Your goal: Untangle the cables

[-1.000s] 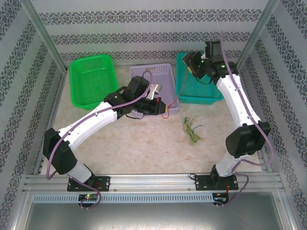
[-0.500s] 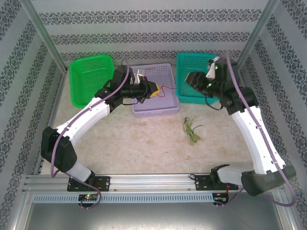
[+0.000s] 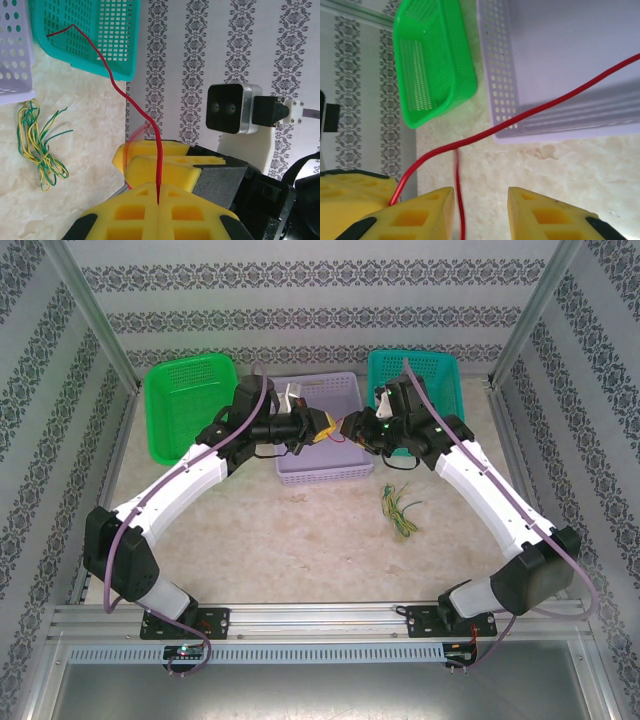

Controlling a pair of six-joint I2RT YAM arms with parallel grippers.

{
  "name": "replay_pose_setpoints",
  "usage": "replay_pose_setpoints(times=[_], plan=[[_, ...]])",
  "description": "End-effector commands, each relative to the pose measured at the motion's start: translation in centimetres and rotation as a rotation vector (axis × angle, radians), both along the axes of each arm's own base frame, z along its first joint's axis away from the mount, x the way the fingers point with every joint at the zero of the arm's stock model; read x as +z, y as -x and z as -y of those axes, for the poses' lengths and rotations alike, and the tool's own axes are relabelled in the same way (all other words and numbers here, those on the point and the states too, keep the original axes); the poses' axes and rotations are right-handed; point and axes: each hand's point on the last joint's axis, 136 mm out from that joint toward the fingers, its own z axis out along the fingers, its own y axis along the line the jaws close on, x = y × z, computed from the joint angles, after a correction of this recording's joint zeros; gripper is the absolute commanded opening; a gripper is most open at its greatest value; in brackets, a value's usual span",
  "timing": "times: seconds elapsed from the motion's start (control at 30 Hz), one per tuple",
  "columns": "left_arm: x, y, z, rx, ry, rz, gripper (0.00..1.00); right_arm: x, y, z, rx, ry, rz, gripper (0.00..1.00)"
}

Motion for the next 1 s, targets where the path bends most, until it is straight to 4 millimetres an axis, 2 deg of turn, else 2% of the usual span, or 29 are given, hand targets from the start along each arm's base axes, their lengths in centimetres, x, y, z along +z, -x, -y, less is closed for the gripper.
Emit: replay_pose_setpoints(times=[0.0, 0.13, 0.2, 0.23, 0.3, 0.37, 0.47, 0.57, 0.67, 0.8, 0.87, 0.9, 0.97], plan=[[2.5, 0.4, -0.2, -0.005, 0.048, 0.059, 0.00, 0.7, 0.1, -1.1, -0.015, -0.090, -0.010, 0.34], [2.2, 0.4, -0.2, -0.004, 0.044, 0.053, 0.00, 0.7, -0.4, -1.3, -0.053, -0.142, -0.017, 0.34], [2.2, 0.3, -0.3, 0.002, 0.046, 0.055, 0.00, 0.5, -0.6, -1.2, -0.072, -0.153, -0.030, 0.30], [2.3, 0.2, -0.3, 0.008, 0.051, 0.057, 0.00, 0.3, -0.6, -1.1, -0.082, -0.158, -0.043, 0.22], [2.7, -0.3, -0.4, 0.038, 0.066, 0.070, 0.00, -0.6, -0.4, -0.6, -0.128, -0.155, -0.085, 0.00], [3.3, -1.0, -1.0, 0.105, 0.075, 0.100, 0.00, -2.2, 0.4, 0.6, -0.234, -0.166, -0.169, 0.00], [4.2, -2.6, -2.1, 0.238, 0.127, 0.153, 0.00, -5.3, 2.9, 2.4, -0.446, -0.255, -0.318, 0.00], [5.1, -4.1, -2.8, 0.340, 0.185, 0.206, 0.00, -6.7, 5.2, 2.9, -0.594, -0.354, -0.413, 0.00], [5.9, -5.3, -2.5, 0.373, 0.230, 0.249, 0.00, -7.8, 7.2, 2.2, -0.656, -0.413, -0.534, 0.00], [7.0, -6.3, -1.0, 0.363, 0.280, 0.285, 0.00, -9.6, 9.6, 0.0, -0.672, -0.461, -0.709, 0.00], [7.6, -6.5, -0.4, 0.355, 0.300, 0.305, 0.00, -9.8, 10.4, -0.8, -0.678, -0.468, -0.739, 0.00], [7.8, -6.6, -0.1, 0.350, 0.308, 0.309, 0.00, -9.8, 10.9, -1.0, -0.688, -0.462, -0.751, 0.04], [8.1, -6.7, 0.1, 0.346, 0.318, 0.321, 0.00, -9.7, 11.3, -1.0, -0.698, -0.455, -0.752, 0.21]])
